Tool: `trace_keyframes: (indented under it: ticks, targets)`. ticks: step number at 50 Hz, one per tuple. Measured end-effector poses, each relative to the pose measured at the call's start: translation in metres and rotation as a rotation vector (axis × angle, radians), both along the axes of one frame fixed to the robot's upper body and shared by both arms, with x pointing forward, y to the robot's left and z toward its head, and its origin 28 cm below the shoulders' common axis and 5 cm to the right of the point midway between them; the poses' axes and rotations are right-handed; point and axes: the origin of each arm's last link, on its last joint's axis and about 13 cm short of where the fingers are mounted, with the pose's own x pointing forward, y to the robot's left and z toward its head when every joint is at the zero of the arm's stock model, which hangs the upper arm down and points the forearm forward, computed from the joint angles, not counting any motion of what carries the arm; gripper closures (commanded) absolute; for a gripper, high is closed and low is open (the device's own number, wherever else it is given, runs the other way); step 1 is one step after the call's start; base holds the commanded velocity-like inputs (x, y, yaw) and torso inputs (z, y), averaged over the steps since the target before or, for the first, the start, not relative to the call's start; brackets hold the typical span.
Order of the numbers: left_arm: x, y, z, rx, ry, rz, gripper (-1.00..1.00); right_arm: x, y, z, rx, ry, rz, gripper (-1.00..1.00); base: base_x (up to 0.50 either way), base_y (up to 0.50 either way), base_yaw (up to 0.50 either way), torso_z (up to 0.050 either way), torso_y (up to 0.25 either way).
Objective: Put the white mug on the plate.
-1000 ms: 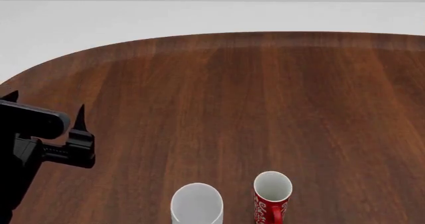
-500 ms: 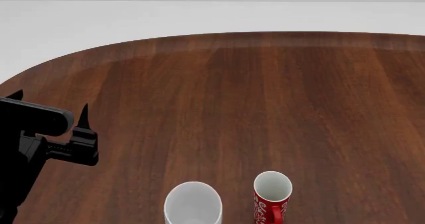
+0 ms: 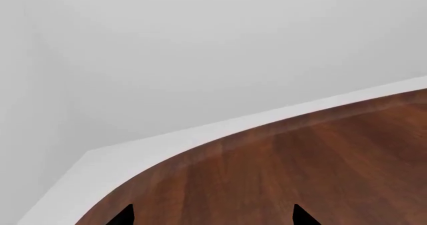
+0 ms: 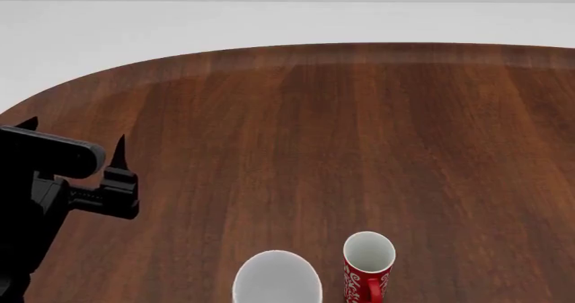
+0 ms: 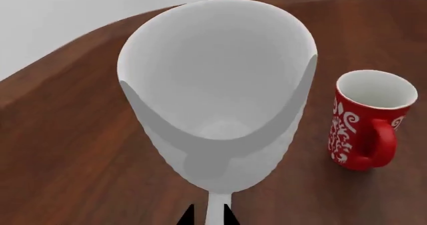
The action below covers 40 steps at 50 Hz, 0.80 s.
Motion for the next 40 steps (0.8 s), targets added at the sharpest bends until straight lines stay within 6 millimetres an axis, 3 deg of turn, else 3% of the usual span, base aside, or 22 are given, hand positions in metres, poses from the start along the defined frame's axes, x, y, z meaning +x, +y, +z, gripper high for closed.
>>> trace_keyframes:
  ticks: [14, 27, 40]
  targets:
    - [0.002, 0.0, 0.002, -0.016, -0.018, -0.013, -1.0, -0.025, -0.005, 0.014, 0.025, -0.01, -0.088, 1.0, 0.0, 0.0, 0.0, 0.0, 0.0]
    - [0.011, 0.005, 0.005, -0.035, -0.047, -0.036, -1.0, -0.039, -0.012, 0.035, 0.033, -0.048, -0.284, 1.0, 0.0, 0.0, 0.0, 0.0, 0.0]
    - [0.022, 0.008, 0.005, -0.051, -0.063, -0.059, -1.0, -0.061, -0.013, 0.042, 0.051, -0.022, -0.424, 1.0, 0.0, 0.0, 0.0, 0.0, 0.001]
